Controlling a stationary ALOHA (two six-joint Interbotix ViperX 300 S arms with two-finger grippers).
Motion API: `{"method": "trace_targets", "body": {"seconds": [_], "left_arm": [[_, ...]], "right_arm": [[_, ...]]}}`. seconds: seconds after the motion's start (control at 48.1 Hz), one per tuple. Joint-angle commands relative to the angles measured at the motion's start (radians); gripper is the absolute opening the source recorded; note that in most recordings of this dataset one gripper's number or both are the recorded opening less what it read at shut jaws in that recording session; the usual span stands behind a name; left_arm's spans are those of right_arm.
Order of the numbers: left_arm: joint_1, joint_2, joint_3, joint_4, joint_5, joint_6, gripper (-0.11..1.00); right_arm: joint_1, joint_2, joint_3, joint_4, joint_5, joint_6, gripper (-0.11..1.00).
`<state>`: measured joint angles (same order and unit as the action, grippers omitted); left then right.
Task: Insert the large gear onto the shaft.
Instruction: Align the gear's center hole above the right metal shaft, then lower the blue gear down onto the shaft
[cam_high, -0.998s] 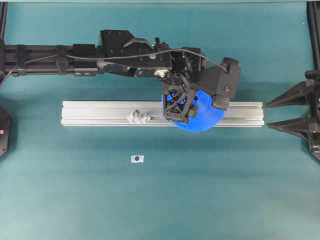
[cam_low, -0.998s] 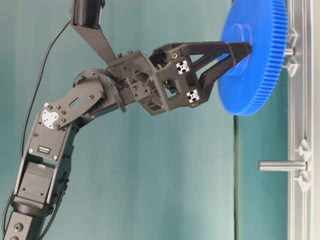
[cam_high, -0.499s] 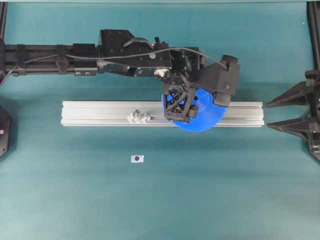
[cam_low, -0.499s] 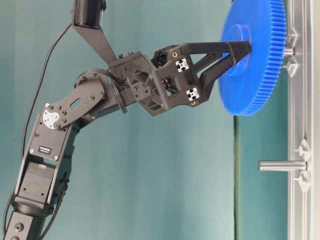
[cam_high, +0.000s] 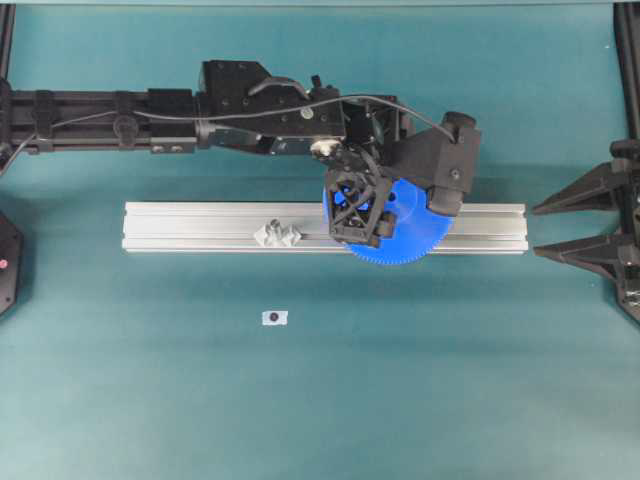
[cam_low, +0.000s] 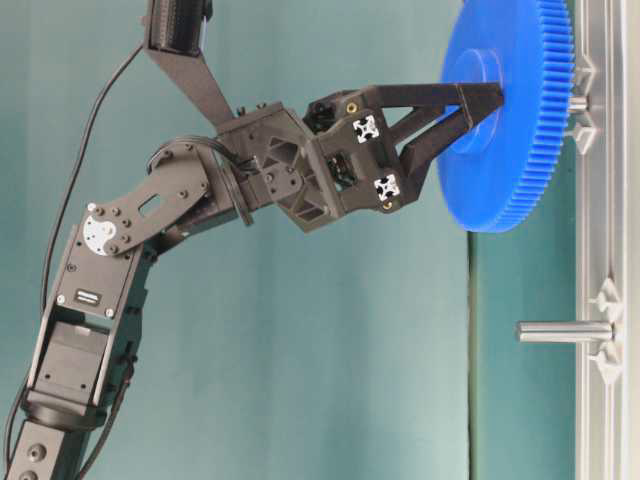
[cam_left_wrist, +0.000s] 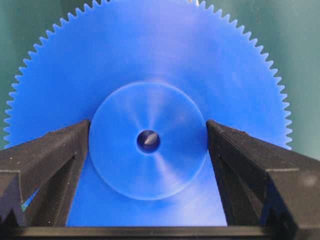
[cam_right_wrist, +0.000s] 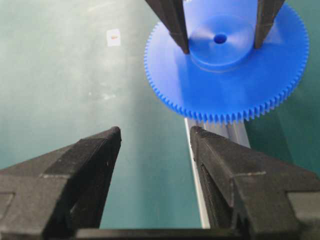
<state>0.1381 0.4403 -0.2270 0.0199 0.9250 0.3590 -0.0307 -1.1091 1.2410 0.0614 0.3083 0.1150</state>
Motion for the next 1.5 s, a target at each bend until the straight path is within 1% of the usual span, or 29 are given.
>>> {"method": "trace_targets", "body": {"seconds": [0.0, 0.083, 0.249, 0.312, 0.52, 0.873, 1.206, 1.289, 1.476], "left_arm": [[0.003, -0.014, -0.034, 0.003, 0.0, -0.008, 0.89], [0.003, -0.008, -0.043, 0.003, 0.0, -0.009, 0.9], [0.003, -0.006, -0.049, 0.003, 0.0, -0.009, 0.91], [0.003, -0.006, -0.049, 0.003, 0.003, -0.006, 0.91], [0.006, -0.012, -0.054, 0.003, -0.014, -0.011, 0.91], [0.006, -0.008, -0.087, 0.003, -0.04, -0.026, 0.91], [0.003, -0.003, -0.078, 0.003, -0.012, -0.031, 0.91], [-0.003, -0.003, -0.072, 0.002, -0.002, -0.046, 0.91], [-0.026, 0.006, -0.054, 0.003, -0.009, -0.103, 0.91]], "right_arm": [[-0.002, 0.006, -0.014, 0.0, -0.009, 0.014, 0.65], [-0.002, 0.006, -0.012, 0.002, -0.009, 0.017, 0.65], [-0.002, 0.006, -0.011, -0.002, -0.009, 0.067, 0.65], [-0.002, 0.006, -0.011, -0.003, -0.009, 0.077, 0.65], [0.0, 0.008, -0.015, -0.017, -0.009, 0.077, 0.65], [-0.002, 0.008, -0.015, -0.017, -0.006, 0.077, 0.65], [-0.002, 0.006, -0.017, -0.017, -0.006, 0.077, 0.65], [-0.002, 0.006, -0.017, -0.017, -0.006, 0.077, 0.65], [-0.002, 0.008, -0.017, -0.017, -0.006, 0.077, 0.65]]}}
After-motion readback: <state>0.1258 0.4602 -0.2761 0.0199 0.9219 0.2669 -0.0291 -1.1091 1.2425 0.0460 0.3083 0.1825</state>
